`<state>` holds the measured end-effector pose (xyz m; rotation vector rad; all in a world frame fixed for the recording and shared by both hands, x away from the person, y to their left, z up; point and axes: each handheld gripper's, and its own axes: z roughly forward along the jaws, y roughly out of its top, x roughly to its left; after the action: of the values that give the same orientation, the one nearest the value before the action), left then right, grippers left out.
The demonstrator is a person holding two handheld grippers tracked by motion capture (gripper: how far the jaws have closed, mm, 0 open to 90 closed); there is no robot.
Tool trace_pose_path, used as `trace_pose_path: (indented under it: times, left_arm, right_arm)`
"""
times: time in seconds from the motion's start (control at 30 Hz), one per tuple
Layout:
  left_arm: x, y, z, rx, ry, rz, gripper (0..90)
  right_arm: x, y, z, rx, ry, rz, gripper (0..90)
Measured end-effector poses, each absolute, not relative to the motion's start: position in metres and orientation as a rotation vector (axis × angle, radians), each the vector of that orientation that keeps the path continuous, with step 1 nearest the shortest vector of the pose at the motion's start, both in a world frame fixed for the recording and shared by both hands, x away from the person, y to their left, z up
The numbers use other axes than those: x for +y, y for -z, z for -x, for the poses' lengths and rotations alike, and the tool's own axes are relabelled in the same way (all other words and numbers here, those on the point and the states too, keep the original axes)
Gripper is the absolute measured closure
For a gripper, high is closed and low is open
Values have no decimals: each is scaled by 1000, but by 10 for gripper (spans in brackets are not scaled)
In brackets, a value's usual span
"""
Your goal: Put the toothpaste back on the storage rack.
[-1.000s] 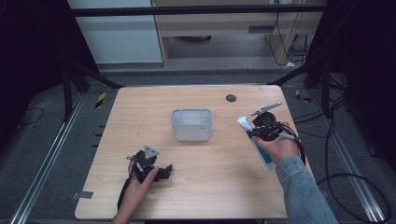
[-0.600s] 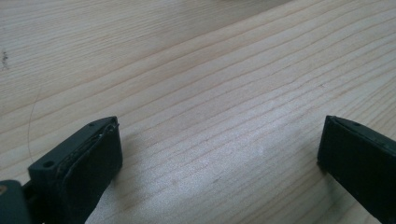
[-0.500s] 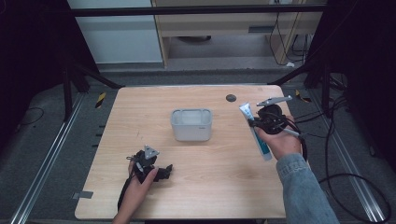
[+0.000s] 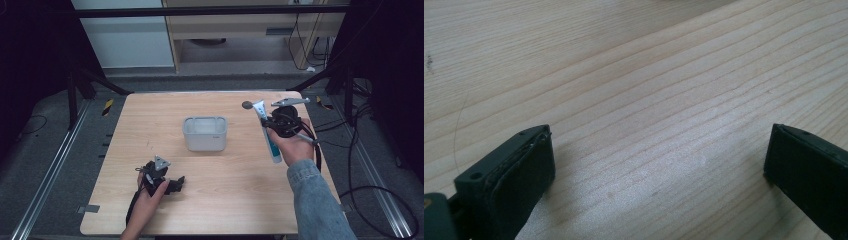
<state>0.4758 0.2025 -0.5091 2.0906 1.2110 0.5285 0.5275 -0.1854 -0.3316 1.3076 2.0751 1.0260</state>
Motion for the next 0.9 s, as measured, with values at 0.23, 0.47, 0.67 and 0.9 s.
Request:
trace_pose_path:
  times: [0.23,0.47,0.67,0.9]
  left_arm:
    - [202,509,-476,1211,-528,-2089,0]
    - [202,509,-476,1208,-529,-2092,0]
    - [201,509,-475,1206,-529,-2092,0]
    - [201,509,-475,1206,-528,-2095,0]
  right_arm:
    - [-178,330,-532,2039,-1056,-1303,793]
    - [-177,318,-533,2008,-1103,-1290,793]
    - [-176,309,-534,1969,-1130,-1281,793]
    - [-172,304,-541,1942,-1166,-1274,793]
